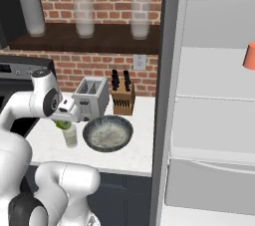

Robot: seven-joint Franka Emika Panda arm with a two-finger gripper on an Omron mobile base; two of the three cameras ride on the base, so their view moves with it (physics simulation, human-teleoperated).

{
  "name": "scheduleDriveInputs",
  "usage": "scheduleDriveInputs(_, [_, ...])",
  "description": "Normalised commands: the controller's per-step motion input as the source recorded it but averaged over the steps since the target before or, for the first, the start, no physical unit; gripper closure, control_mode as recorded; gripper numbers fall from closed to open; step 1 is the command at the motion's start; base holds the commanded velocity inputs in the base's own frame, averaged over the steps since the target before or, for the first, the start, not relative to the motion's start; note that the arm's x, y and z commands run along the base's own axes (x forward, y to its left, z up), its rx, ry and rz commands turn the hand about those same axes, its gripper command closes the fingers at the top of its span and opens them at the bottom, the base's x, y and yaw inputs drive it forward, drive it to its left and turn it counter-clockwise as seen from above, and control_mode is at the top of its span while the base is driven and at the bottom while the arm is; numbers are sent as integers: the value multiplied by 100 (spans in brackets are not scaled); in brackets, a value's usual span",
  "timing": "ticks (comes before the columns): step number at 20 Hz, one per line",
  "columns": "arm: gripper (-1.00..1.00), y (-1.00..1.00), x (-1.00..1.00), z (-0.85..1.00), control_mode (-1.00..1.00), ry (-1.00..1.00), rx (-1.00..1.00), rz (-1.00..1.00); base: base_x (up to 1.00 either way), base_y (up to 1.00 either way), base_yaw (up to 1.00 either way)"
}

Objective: Grab a lemon wedge from the fridge and one ice cube from the ice bowl, and put them in the glass of lemonade.

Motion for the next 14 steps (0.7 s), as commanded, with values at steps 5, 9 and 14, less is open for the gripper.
scheduleDriveInputs(5, [100, 0, 8, -4, -100, -1, 0, 0, 0, 0, 0])
scheduleDriveInputs(9, [100, 9, 25, 0, -100, 0, -1, 0, 0, 0, 0])
scheduleDriveInputs(14, [100, 8, 23, -2, -100, 0, 0, -4, 0, 0, 0])
